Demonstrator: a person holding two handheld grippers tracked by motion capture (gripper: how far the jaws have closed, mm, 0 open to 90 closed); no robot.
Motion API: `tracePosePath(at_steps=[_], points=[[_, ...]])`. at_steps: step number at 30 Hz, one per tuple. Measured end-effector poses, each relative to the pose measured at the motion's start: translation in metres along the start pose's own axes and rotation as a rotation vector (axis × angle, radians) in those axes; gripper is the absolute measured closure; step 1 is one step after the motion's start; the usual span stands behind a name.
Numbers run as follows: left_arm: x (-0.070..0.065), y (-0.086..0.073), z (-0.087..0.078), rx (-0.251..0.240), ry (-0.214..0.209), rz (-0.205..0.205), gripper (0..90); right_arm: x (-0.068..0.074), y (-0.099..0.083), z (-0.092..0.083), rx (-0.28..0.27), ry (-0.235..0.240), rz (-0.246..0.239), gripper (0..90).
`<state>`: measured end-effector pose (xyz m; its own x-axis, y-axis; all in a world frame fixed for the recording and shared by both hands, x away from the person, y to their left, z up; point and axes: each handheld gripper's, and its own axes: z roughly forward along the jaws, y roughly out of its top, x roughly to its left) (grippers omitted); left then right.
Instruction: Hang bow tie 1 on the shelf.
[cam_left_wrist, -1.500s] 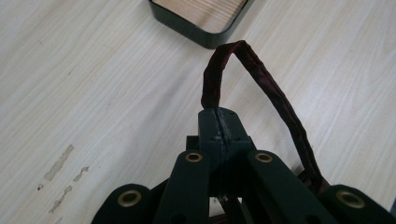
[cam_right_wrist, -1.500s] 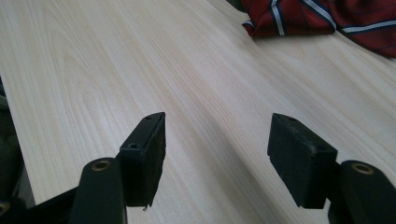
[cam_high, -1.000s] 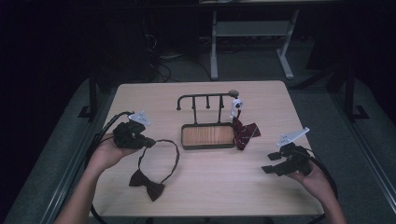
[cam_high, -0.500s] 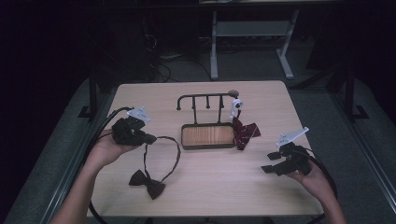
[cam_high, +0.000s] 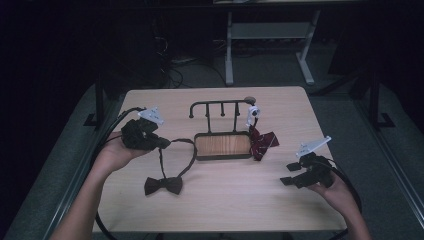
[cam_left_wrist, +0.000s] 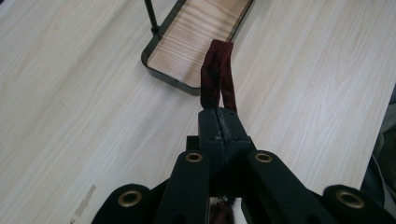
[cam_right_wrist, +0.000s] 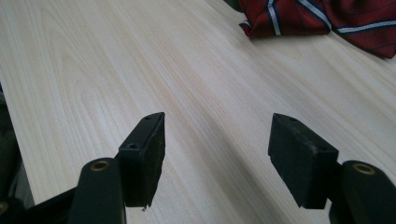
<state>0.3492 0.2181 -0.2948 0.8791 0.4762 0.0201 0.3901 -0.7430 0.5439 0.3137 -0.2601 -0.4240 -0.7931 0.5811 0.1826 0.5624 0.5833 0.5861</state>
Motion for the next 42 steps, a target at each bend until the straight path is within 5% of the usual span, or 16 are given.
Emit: tracePosePath(at_steps=[42], points=[[0.03, 0.052, -0.021, -0.052, 0.001, -0.019, 90.0, -0.001, -0.002, -0.003, -0.006, -0.003, 0.004, 36.6]])
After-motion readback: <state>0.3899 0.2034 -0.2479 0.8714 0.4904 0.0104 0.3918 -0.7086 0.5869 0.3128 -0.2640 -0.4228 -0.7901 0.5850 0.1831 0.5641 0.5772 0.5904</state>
